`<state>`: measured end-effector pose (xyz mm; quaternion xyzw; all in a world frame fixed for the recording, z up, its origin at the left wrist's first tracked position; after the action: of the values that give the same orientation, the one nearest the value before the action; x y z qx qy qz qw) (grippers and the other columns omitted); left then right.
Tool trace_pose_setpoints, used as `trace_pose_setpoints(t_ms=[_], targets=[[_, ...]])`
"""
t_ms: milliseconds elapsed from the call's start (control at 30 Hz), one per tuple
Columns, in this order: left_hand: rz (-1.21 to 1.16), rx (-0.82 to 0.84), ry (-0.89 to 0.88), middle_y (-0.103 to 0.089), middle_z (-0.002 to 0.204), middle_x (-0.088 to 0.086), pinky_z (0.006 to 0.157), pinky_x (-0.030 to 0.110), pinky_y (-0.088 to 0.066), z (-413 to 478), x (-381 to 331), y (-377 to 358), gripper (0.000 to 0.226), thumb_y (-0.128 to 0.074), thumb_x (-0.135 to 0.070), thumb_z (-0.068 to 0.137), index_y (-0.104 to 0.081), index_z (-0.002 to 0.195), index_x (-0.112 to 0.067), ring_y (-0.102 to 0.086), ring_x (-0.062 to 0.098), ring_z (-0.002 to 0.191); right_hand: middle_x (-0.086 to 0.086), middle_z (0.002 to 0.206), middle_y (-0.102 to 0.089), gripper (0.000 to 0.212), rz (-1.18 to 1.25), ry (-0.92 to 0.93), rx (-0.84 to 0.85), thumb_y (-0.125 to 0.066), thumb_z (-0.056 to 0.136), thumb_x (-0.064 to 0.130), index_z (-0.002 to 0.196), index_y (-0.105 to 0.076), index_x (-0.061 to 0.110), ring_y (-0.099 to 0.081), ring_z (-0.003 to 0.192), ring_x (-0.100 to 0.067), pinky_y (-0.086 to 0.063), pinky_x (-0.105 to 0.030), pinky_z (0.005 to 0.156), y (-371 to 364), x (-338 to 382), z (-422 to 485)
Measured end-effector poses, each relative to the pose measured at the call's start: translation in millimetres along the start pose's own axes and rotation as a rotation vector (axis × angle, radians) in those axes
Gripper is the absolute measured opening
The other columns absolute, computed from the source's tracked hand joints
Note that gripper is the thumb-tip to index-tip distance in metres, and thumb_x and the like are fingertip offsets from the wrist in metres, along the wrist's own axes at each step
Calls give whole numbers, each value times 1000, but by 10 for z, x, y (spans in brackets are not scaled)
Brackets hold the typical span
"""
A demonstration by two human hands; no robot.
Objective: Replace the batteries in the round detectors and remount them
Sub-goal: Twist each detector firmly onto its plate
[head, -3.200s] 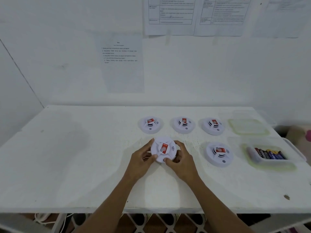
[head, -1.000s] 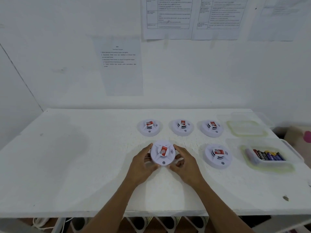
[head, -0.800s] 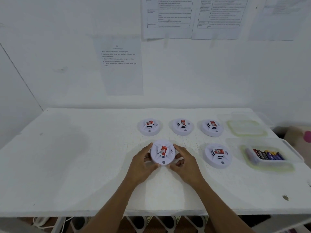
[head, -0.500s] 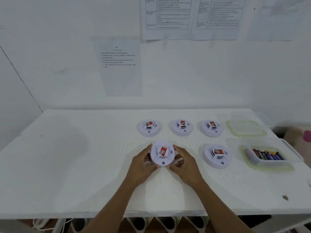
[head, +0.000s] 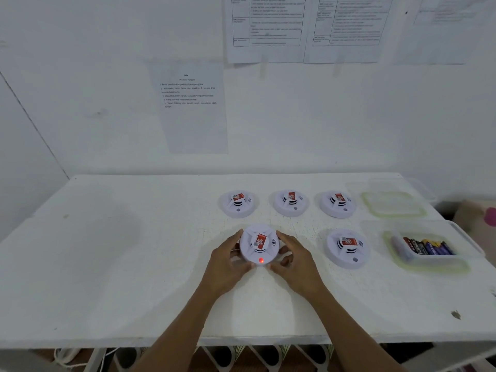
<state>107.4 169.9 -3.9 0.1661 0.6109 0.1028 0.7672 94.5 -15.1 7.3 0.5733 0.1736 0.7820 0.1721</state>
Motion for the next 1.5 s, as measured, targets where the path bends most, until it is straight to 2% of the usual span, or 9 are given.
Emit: trace_pose_setpoints(t_ms=[200, 467, 667, 833, 967, 1067, 1167, 1267, 1500], targets=[[-5, 13, -23, -65, 126, -8, 97, 18, -49, -14, -28, 1, 61, -81, -21, 79, -56, 134, -21, -63, 5, 111, 12, 120, -61, 67, -8, -6, 3, -81, 74, 19, 134, -53, 20, -60, 102, -1, -55, -25, 85, -2, 4, -7], [68, 8, -24, -62, 125, -9, 98, 16, -46, -12, -64, 1, 58, -80, -18, 79, -55, 131, -22, -59, 7, 113, 18, 110, -62, 59, -43, -29, 19, -80, 75, 19, 129, -56, 21, -59, 96, 3, -50, -15, 83, -11, 34, -6], [108, 11, -53, -61, 110, -27, 84, 5, -44, -23, -124, 26, 54, -82, -11, 74, -58, 117, -34, -59, -9, 101, 22, 99, -60, 53, -69, -54, 73, -79, 75, 16, 125, -59, 20, -58, 91, 3, -45, -9, 78, -26, 54, 4], [143, 3, -46, -56, 107, -32, 83, 1, -41, -69, -195, 1, 52, -74, -38, 68, -56, 116, -31, -57, -12, 98, 14, 104, -58, 57, -40, -99, 98, -80, 74, 16, 126, -57, 20, -57, 93, 2, -44, -4, 75, -33, 41, 24], [175, -2, -41, -60, 109, -26, 86, 5, -44, -66, -180, -6, 58, -69, -48, 65, -58, 119, -29, -59, -8, 102, 9, 109, -60, 57, -31, -112, 114, -80, 75, 17, 126, -56, 20, -57, 93, 2, -45, -5, 75, -30, 25, 27], [203, -14, -24, -65, 109, -16, 88, 21, -51, -63, -159, -3, 53, -70, -44, 67, -60, 114, -23, -61, 3, 102, 6, 111, -62, 55, -13, -127, 116, -78, 77, 18, 127, -55, 22, -59, 95, 0, -46, -8, 76, -23, 17, 33], [233, -23, -24, -63, 126, -1, 98, 32, -50, -57, -107, 0, 74, -70, -46, 68, -56, 130, -9, -58, 16, 115, 8, 113, -61, 55, 9, -157, 111, -75, 81, 18, 131, -53, 23, -58, 95, 1, -46, -7, 74, -13, 4, 44], [208, -29, -25, -62, 123, -8, 96, 23, -50, -72, -179, 20, 75, -68, -46, 66, -56, 131, -12, -59, 9, 112, 8, 117, -61, 56, 35, -182, 109, -71, 83, 17, 134, -51, 23, -59, 95, -2, -46, -8, 74, -3, -11, 47], [142, -60, 29, -62, 112, -26, 91, 19, -52, -86, -167, 55, 61, -68, -41, 67, -60, 125, -22, -63, 1, 105, 8, 118, -63, 54, 55, -198, 121, -70, 85, 17, 135, -50, 23, -61, 96, -4, -49, -11, 76, -6, -33, 64]])
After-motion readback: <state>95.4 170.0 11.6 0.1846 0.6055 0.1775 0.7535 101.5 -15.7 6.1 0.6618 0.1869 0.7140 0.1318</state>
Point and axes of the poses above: each hand's wrist, its own z-axis towards the middle knuckle, its own y-axis out of the back of the hand, x = y × z, the point moved 8 cm from there along z, towards the middle knuckle
